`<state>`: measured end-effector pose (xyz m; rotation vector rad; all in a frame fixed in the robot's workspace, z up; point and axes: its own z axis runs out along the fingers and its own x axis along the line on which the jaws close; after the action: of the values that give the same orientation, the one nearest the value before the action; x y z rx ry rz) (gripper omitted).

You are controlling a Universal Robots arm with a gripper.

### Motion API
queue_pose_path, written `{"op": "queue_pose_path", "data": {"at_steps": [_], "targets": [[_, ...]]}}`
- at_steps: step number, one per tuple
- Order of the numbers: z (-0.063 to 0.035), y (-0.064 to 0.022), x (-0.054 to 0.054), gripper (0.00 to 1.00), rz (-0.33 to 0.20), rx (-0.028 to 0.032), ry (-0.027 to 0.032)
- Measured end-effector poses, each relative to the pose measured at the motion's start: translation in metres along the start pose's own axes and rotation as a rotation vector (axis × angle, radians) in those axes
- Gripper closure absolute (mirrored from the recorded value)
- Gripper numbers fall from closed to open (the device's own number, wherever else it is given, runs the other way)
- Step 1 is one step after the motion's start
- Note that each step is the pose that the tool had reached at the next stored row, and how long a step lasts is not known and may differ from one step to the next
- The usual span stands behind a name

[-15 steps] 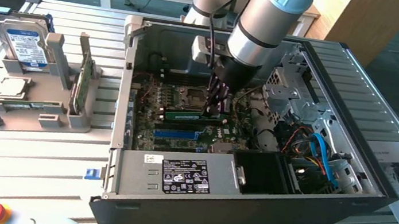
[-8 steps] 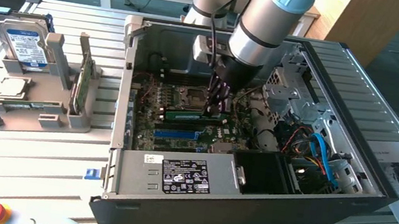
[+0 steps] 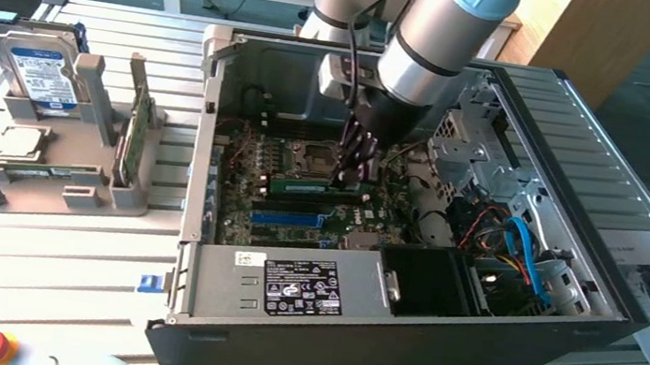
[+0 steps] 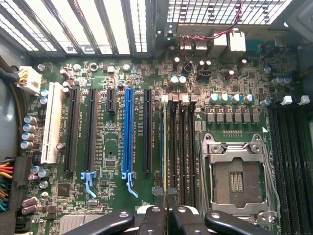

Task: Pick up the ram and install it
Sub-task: 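Insert the ram into the slot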

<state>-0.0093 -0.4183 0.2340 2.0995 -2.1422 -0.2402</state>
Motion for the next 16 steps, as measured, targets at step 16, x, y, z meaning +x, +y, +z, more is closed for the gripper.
{"op": "queue_pose_path", "data": {"at_steps": [16], "targets": [[-0.0010, -0.0041, 0.0014, 0.88, 0.000, -0.0080, -0.0091]]}}
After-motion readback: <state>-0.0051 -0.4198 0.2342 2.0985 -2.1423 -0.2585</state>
